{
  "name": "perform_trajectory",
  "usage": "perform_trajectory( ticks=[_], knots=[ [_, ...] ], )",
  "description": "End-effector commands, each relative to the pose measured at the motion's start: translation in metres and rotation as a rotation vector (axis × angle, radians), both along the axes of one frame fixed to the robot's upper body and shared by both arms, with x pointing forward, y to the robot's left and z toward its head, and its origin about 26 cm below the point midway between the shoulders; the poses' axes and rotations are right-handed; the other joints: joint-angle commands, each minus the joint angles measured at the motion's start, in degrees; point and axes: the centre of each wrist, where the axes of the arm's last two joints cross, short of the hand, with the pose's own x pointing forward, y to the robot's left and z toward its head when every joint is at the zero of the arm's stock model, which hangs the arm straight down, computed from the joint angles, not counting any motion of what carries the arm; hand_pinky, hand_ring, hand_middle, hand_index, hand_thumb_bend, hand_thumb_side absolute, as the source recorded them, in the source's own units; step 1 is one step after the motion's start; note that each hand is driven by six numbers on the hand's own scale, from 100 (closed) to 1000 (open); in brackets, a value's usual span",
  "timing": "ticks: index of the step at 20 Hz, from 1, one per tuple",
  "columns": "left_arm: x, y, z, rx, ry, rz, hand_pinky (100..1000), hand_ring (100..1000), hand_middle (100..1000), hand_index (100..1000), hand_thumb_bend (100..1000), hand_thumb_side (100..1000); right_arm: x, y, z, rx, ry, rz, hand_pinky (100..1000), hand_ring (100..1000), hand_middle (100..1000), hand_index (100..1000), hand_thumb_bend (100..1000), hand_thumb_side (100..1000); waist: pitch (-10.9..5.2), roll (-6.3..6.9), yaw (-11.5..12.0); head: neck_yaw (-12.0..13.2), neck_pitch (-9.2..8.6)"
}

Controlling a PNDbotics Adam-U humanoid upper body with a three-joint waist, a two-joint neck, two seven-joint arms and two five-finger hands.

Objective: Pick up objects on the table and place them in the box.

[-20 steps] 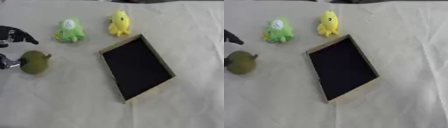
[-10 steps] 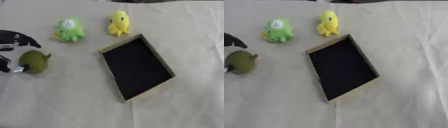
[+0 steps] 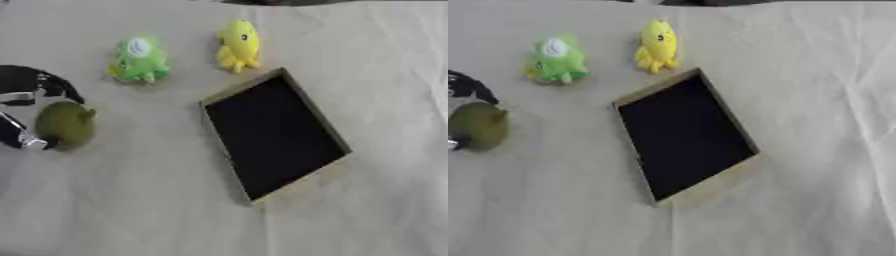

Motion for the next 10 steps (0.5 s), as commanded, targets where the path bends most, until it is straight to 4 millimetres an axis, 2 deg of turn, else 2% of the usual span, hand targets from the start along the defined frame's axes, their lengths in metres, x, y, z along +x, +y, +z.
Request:
perform_trajectory(
  ticks=[1,2,4,8,10],
  knots=[
    [-0.002,0.002,0.012,0.06,0.002,-0.019,887,838,757,874,354,308,-0.004,-0.001,0.008,-0.008,-0.024,0.0,896,869,637,776,100,510,-1.15,0.08,0.0,0.2,0.01],
    [-0.002,0.002,0.014,0.043,-0.008,-0.016,857,788,698,831,284,307,-0.004,-0.002,0.007,-0.006,-0.021,-0.001,897,870,636,776,100,511,-1.17,0.09,0.0,0.2,0.02],
    [-0.002,0.001,0.015,0.003,-0.031,-0.016,836,766,673,813,259,305,-0.004,-0.002,0.006,-0.004,-0.016,-0.003,897,870,636,776,100,512,-1.19,0.15,-0.1,0.2,0.03],
    [-0.007,-0.006,0.022,-0.049,-0.075,-0.046,774,706,611,766,103,276,-0.004,-0.003,0.004,-0.002,-0.011,-0.007,897,870,636,776,100,512,-1.22,0.21,-0.1,0.1,0.02],
    [-0.012,-0.012,0.029,-0.065,-0.102,-0.071,739,672,589,743,100,272,-0.004,-0.003,0.004,0.001,-0.009,-0.009,898,870,635,776,100,514,-1.25,0.27,-0.1,0.1,0.04]
  ],
)
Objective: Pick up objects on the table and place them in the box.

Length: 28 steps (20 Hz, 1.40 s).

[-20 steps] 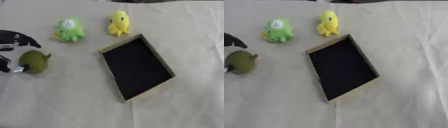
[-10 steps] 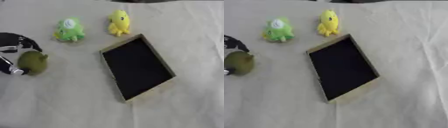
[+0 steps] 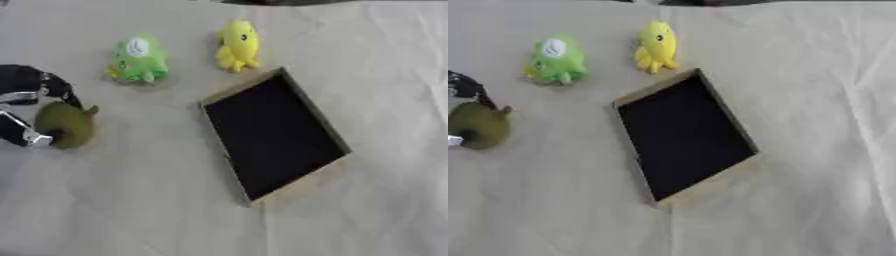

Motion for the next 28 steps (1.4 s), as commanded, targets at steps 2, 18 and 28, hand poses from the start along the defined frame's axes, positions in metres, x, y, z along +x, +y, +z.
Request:
perform_trajectory(
  ticks=[2,18,28],
  knots=[
    [-0.013,-0.007,0.028,-0.021,-0.087,-0.042,726,661,585,738,100,269,-0.004,-0.002,0.007,-0.003,-0.018,-0.008,898,870,635,776,100,515,-1.29,0.29,0.1,0.1,0.02],
    [-0.023,-0.112,0.082,-0.155,-0.335,-0.46,697,618,563,716,100,198,-0.004,-0.001,0.006,0.0,-0.015,-0.001,899,870,636,778,100,516,-2.22,0.54,0.1,0.5,0.31],
    [-0.015,-0.195,0.087,-0.298,-0.265,-0.741,694,589,531,702,100,245,-0.003,0.005,0.011,0.012,-0.029,0.033,899,870,637,779,100,516,-2.41,-0.12,-0.5,1.5,0.3]
  ],
)
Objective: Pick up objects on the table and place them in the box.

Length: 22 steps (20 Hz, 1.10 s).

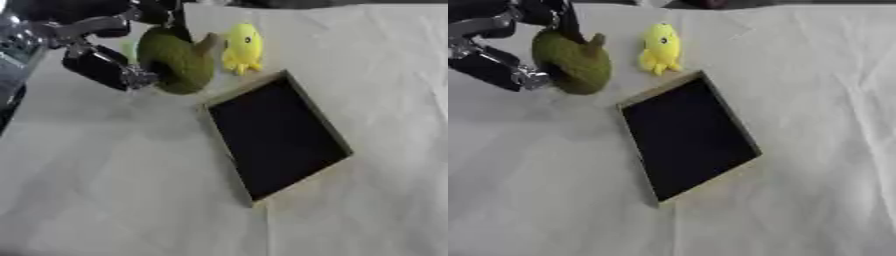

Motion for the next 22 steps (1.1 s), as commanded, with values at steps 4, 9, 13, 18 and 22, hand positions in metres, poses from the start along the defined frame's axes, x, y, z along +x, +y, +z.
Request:
perform_trajectory(
  ticks=[4,9,13,18,22],
  knots=[
    [0.008,-0.036,-0.006,0.008,0.074,-0.089,693,582,525,697,100,262,-0.004,0.002,0.01,-0.005,-0.034,0.016,899,870,638,779,100,517,-1.7,-0.12,-0.2,-0.1,0.33],
    [0.008,-0.069,-0.017,0.022,0.129,-0.166,692,576,520,696,100,271,-0.004,0.001,0.011,-0.003,-0.036,0.013,899,871,638,780,100,518,-1.71,0.02,0.0,-1.0,0.58],
    [0.006,-0.092,-0.031,0.023,0.192,-0.185,692,574,518,696,100,271,-0.005,-0.001,0.011,-0.005,-0.036,-0.003,899,870,639,780,100,521,-1.94,0.53,0.9,-2.5,0.83],
    [0.016,-0.098,-0.057,0.041,0.278,-0.113,684,566,509,691,100,267,-0.005,-0.004,0.011,-0.006,-0.037,-0.016,899,869,639,780,100,522,-2.21,1.04,1.6,-3.6,1.06],
    [0.02,-0.096,-0.074,0.07,0.314,-0.059,689,570,511,702,100,261,-0.005,-0.004,0.011,-0.006,-0.038,-0.019,899,869,639,780,100,523,-2.21,1.22,1.8,-3.8,1.16]
  ],
)
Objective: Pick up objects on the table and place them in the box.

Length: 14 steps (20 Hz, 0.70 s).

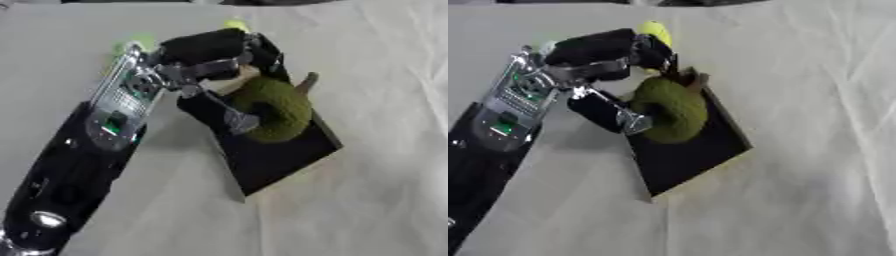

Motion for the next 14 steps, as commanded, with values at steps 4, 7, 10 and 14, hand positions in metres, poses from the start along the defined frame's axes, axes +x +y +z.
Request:
perform_trajectory(
  ticks=[4,7,10,14],
  knots=[
    [0.002,0.001,-0.008,0.117,-0.022,-0.005,697,577,517,710,100,257,-0.005,-0.004,0.009,-0.021,-0.029,-0.017,899,868,639,779,100,523,-1.62,-0.13,0.0,-0.2,0.27],
    [0.004,0.002,-0.014,0.163,-0.009,0.003,730,611,549,744,100,250,-0.005,-0.004,0.009,-0.02,-0.03,-0.017,899,868,639,779,100,524,-1.58,-0.14,0.0,0.0,0.28],
    [0.006,-0.001,-0.022,0.231,-0.001,-0.011,805,697,623,817,100,246,-0.005,-0.004,0.009,-0.02,-0.029,-0.016,899,868,638,779,100,523,-1.53,-0.16,-0.1,0.0,0.38],
    [0.006,-0.002,-0.024,0.306,-0.027,-0.043,945,847,794,906,100,245,-0.005,-0.004,0.009,-0.017,-0.026,-0.018,899,867,637,779,100,524,-1.49,-0.18,-0.1,0.1,0.42]
  ],
)
